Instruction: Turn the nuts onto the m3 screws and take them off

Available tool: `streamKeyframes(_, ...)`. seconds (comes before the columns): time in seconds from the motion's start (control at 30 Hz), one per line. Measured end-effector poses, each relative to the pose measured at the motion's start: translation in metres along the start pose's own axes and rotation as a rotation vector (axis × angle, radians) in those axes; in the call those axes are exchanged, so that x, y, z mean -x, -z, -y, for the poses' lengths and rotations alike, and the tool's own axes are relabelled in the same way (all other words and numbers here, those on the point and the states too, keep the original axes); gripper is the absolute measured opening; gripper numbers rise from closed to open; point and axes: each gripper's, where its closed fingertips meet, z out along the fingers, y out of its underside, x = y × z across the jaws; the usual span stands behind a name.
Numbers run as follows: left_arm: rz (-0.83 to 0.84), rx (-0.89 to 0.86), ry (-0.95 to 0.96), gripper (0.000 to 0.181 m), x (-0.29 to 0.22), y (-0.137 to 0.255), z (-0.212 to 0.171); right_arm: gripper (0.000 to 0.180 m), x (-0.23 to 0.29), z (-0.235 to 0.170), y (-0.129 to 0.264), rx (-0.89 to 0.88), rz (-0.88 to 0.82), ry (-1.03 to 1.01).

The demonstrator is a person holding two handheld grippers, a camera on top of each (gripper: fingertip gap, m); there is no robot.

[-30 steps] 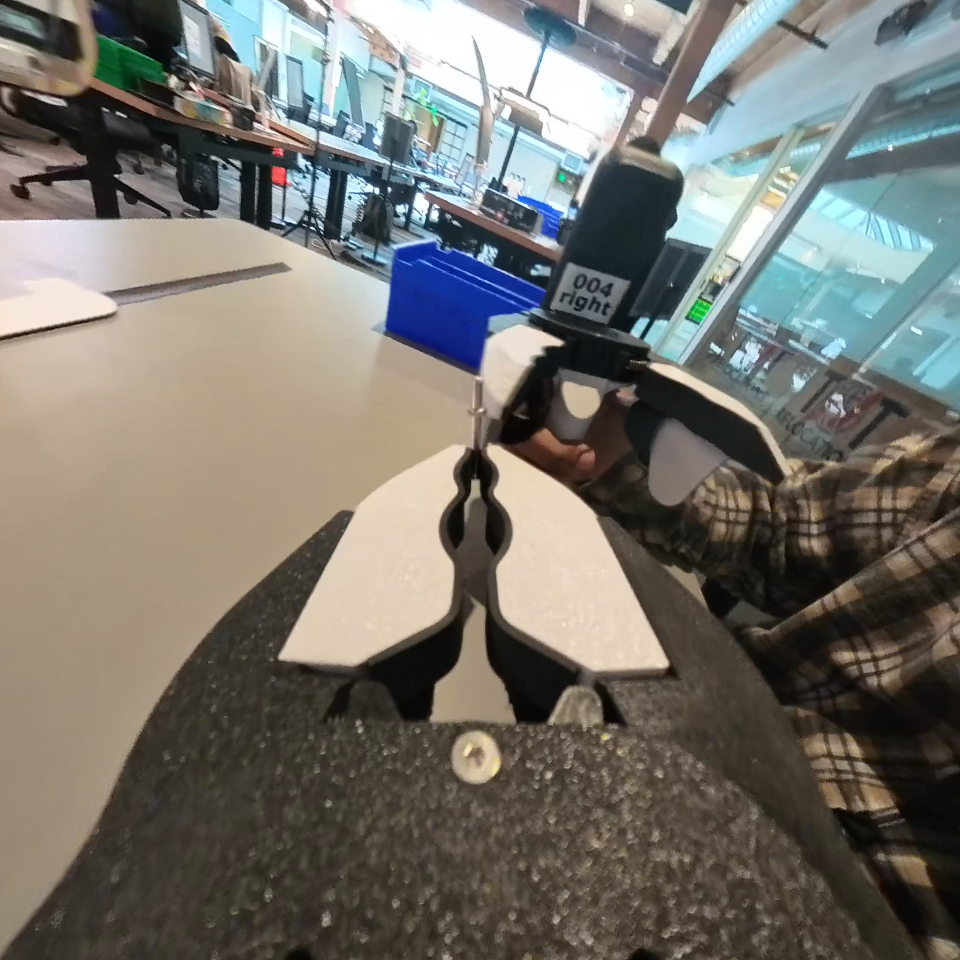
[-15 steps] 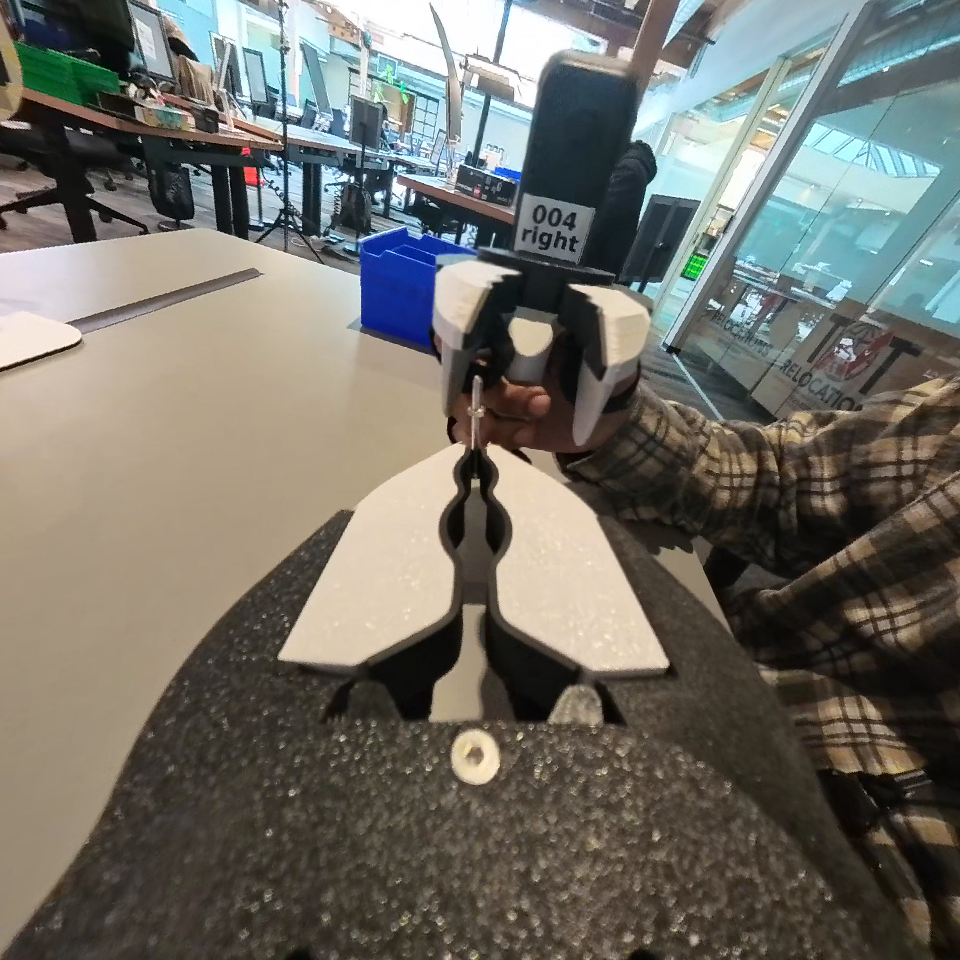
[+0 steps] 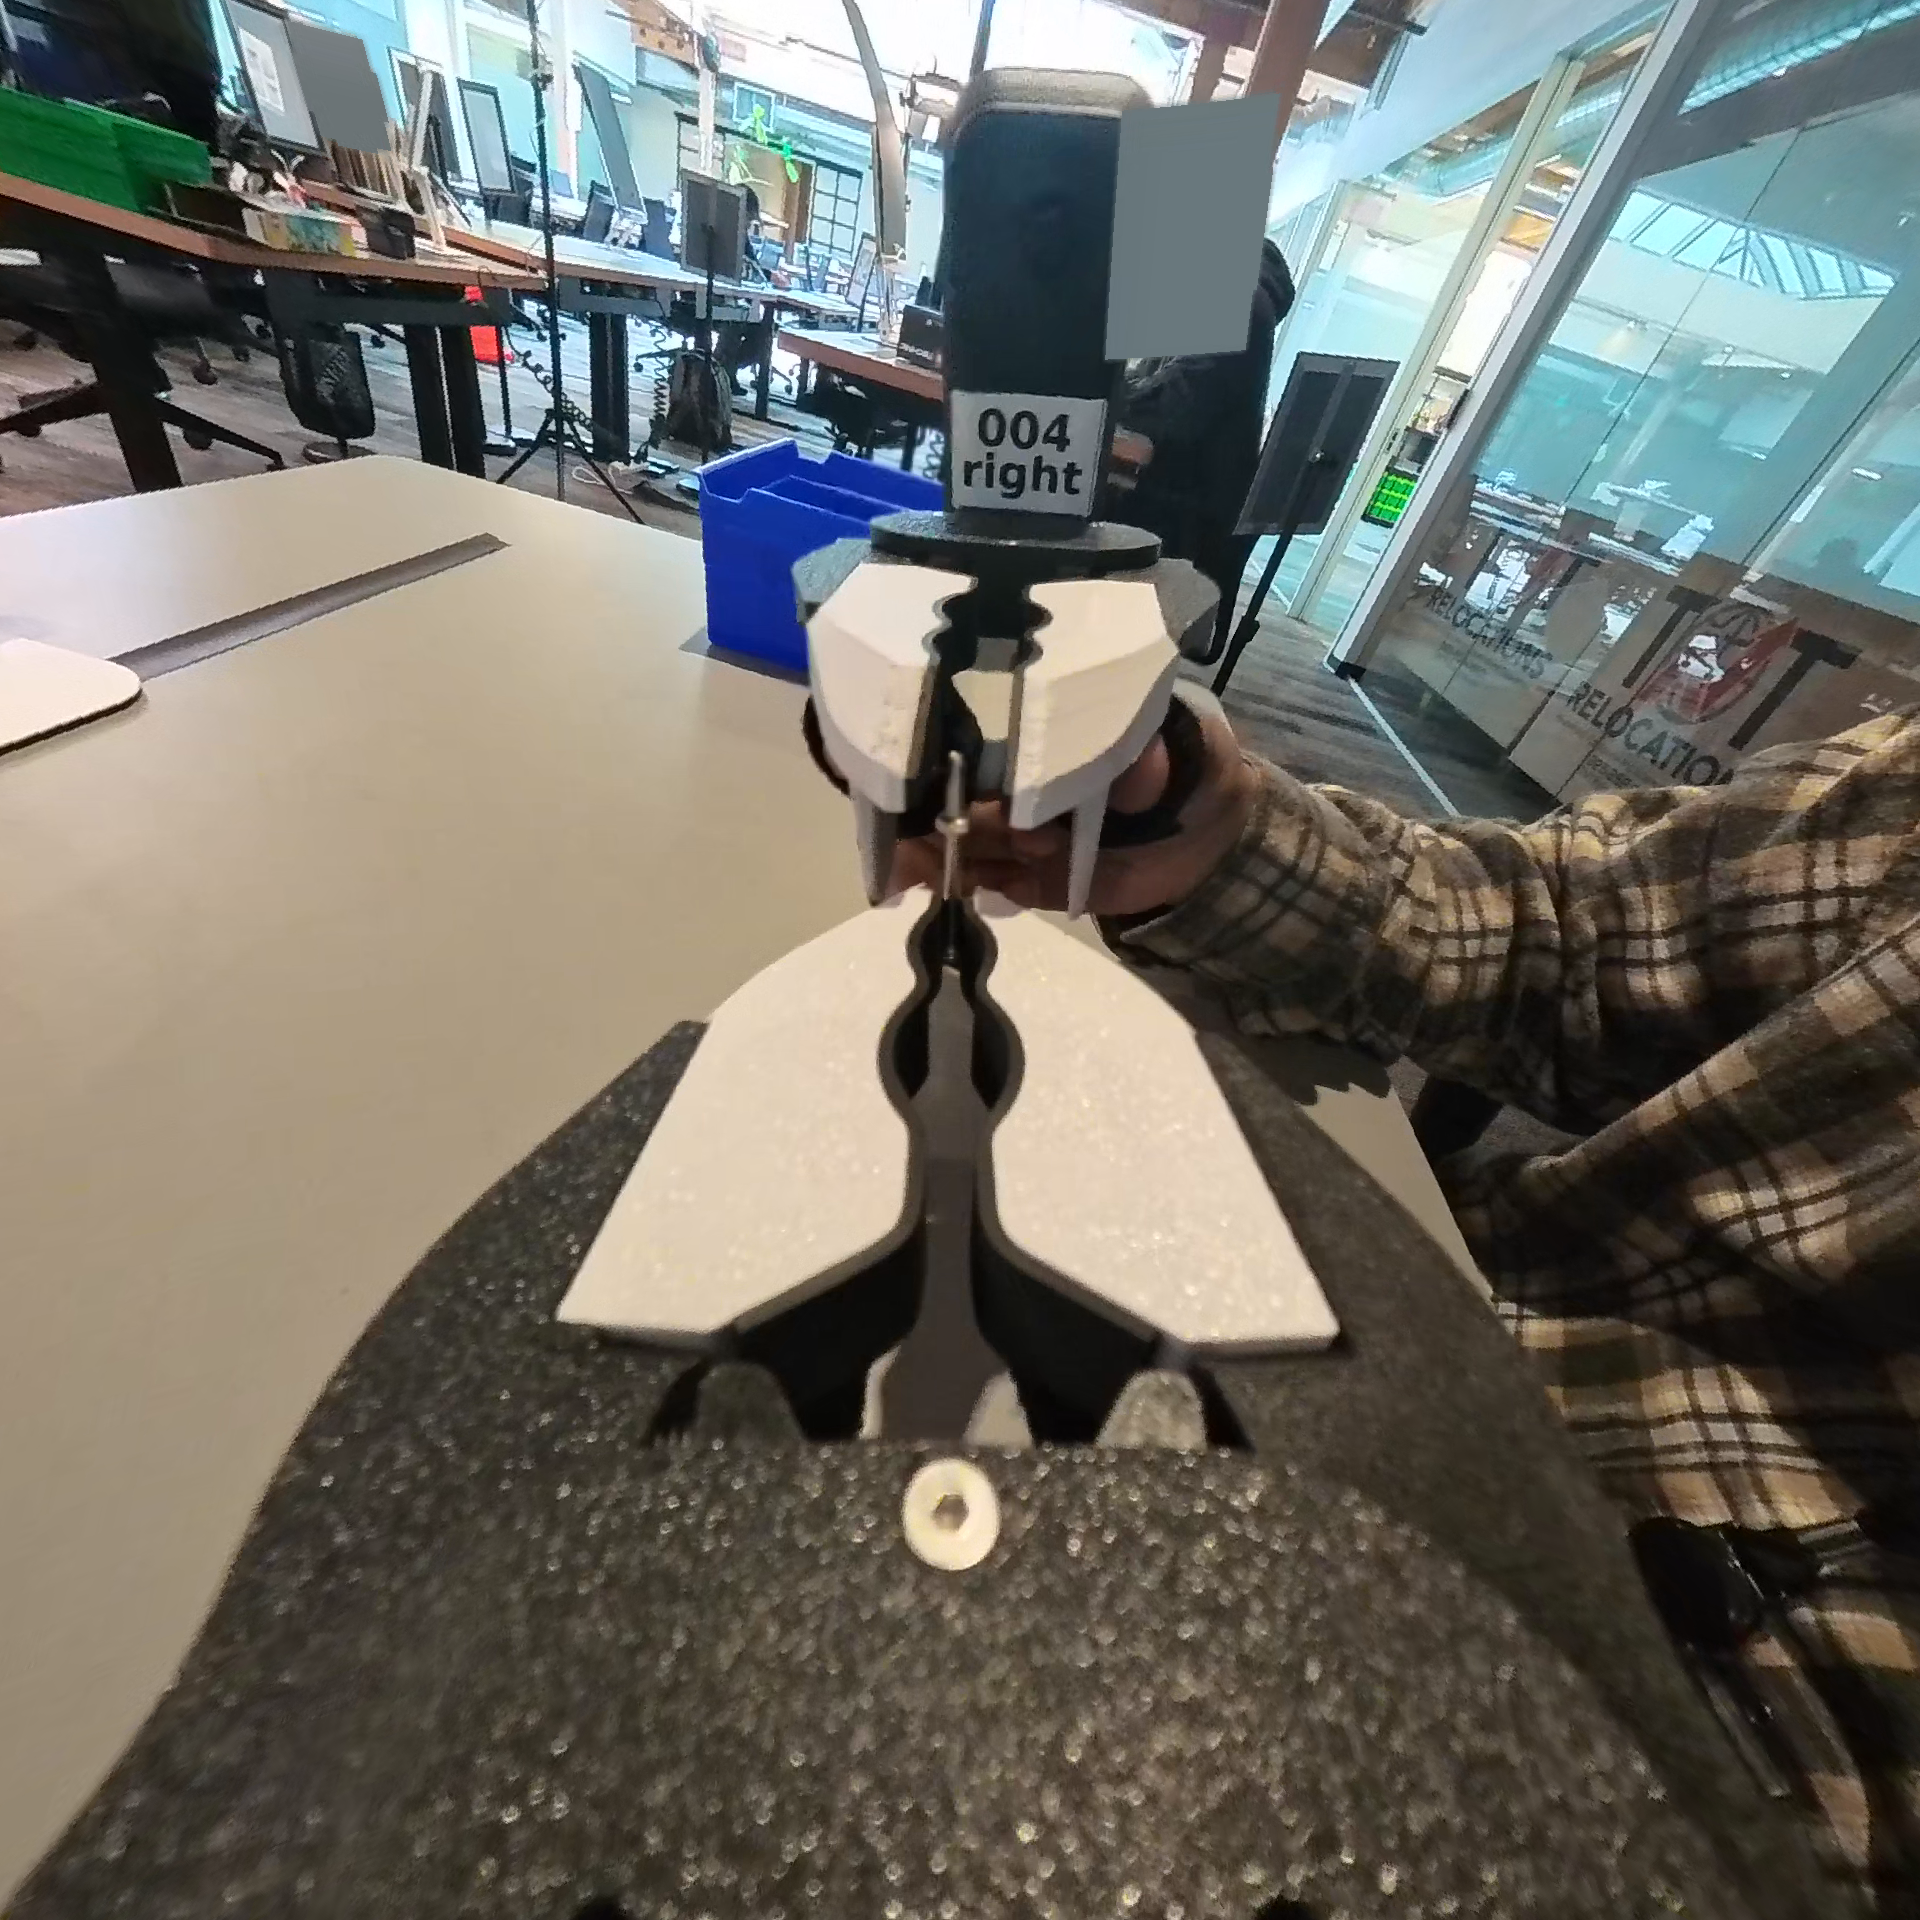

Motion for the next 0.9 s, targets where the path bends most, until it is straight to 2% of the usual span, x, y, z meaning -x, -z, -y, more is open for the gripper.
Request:
streamKeyframes(0.07, -0.001, 0.002, -0.004, 0.002, -0.001, 0.0, 0.0, 0.011, -0.001, -0.002, -0.001, 0.003, -0.002, -0.006)
streamKeyframes(0.13, -0.006, 0.002, -0.008, 0.002, -0.002, -0.001, 0.0, 0.002, 0.0, -0.002, 0.0, 0.001, 0.002, -0.004)
streamKeyframes(0.3, -0.026, -0.012, -0.012, 0.003, -0.006, -0.002, 0.001, 0.002, 0.002, -0.001, 0.002, 0.007, 0.012, -0.052)
streamKeyframes(0.4, -0.037, -0.025, -0.006, 0.029, -0.008, -0.005, 0.003, 0.002, 0.001, 0.004, 0.006, -0.01, -0.015, -0.058)
streamKeyframes(0.57, -0.04, -0.019, -0.023, 0.046, -0.012, -0.009, 0.001, 0.002, 0.002, 0.025, 0.024, -0.052, -0.058, -0.078)
streamKeyframes(0.67, -0.029, -0.018, -0.009, 0.054, -0.01, -0.01, -0.001, 0.002, 0.002, 0.043, 0.06, -0.034, -0.162, -0.048)
streamKeyframes(0.73, -0.03, -0.02, -0.002, 0.054, -0.009, -0.009, -0.001, 0.002, -0.001, 0.054, 0.1, 0.015, -0.277, -0.035)
streamKeyframes(0.9, -0.03, -0.013, -0.007, 0.056, -0.012, -0.011, -0.002, 0.002, -0.01, 0.081, 0.246, 0.134, -0.692, -0.063)
